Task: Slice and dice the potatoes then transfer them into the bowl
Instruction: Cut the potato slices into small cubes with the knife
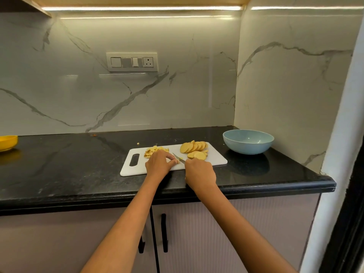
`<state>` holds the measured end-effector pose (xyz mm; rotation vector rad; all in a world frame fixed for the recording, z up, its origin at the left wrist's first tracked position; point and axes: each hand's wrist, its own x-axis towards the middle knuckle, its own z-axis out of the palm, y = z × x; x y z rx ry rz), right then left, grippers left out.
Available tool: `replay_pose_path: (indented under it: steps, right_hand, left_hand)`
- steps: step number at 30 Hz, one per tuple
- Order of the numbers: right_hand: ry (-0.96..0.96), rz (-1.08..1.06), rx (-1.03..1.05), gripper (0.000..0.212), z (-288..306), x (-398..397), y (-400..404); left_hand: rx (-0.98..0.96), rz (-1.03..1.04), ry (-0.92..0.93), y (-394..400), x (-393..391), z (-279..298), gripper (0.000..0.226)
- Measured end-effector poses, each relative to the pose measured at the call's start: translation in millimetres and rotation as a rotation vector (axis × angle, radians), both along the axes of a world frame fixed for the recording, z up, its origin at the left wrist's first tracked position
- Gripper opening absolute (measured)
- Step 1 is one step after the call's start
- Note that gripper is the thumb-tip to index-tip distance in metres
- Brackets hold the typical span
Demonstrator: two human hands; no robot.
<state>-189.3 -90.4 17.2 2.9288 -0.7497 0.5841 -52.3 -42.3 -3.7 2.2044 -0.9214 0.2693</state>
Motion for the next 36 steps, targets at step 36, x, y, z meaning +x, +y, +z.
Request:
replay_pose_path:
  steps: [36]
  right_hand:
    - [-0.343, -0.025, 0.193, 0.051, -11, 39, -51]
  left_hand:
    - [0.020, -0.125, -0.131, -7, 11, -4, 0.016]
